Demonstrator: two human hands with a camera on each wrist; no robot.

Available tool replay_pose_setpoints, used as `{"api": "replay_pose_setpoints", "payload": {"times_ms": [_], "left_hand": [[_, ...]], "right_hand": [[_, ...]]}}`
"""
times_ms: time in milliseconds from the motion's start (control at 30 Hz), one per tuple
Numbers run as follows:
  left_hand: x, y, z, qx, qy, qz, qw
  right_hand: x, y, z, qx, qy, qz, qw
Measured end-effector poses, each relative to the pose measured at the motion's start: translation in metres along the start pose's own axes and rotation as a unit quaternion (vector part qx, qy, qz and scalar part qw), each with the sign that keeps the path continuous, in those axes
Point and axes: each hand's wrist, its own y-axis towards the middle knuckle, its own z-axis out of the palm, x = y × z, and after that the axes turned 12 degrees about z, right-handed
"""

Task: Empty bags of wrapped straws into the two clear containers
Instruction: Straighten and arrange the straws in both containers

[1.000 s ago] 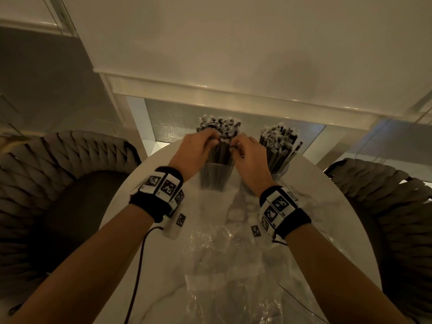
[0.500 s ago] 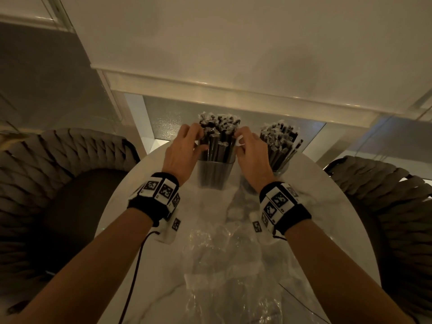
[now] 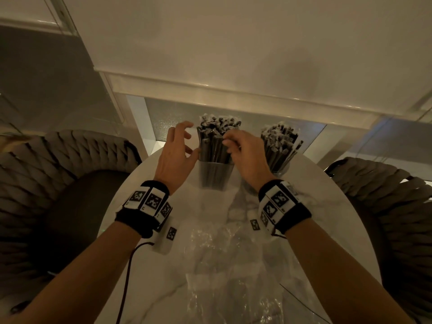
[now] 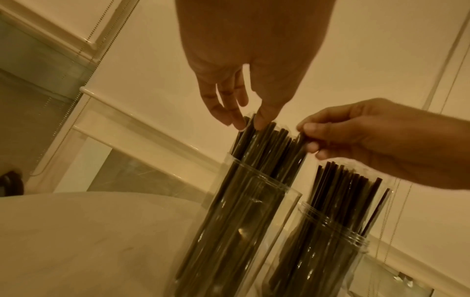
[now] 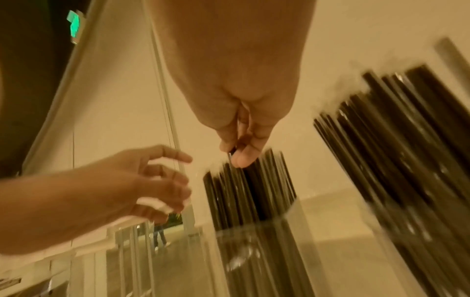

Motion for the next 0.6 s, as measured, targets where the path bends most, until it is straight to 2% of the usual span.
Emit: {"api": "replay_pose_setpoints", "payload": {"times_ms": [100,200,267,367,467,533,600], "left_hand": [[0.003,-0.001,-0.005,-0.002,0.004,-0.016,1.000],[0.001,0.002,-0.004,0.000,0.010,-0.013,1.000],[-0.002,0.003,-0.001,0.004,0.013,-0.003,1.000],[-0.004,0.004,0.000,0.016,0.020,0.008,1.000],[-0.003,0.008,-0.002,0.016,0.014,0.011,1.000],[-0.006,0.015,-0.005,0.015,0.010,0.033,0.999],[-0.011,0.027,-0.004,0.057,0.043,0.067,0.995]], "right_hand": [[0.005,0.012,-0.019,-0.059,-0.043,0.013,0.997],[0.003,0.010,-0.014,-0.014,-0.148,0.030,0.988],[-0.001,0.003,-0.003,0.009,-0.132,0.057,0.990],[-0.002,0.002,0.002,-0.006,-0.062,0.100,0.993],[-0.003,0.004,-0.003,-0.006,-0.041,0.098,0.994],[-0.002,0.003,-0.009,-0.002,-0.059,0.088,0.994],[0.000,0.006,-0.011,-0.025,-0.130,0.056,0.990]]}}
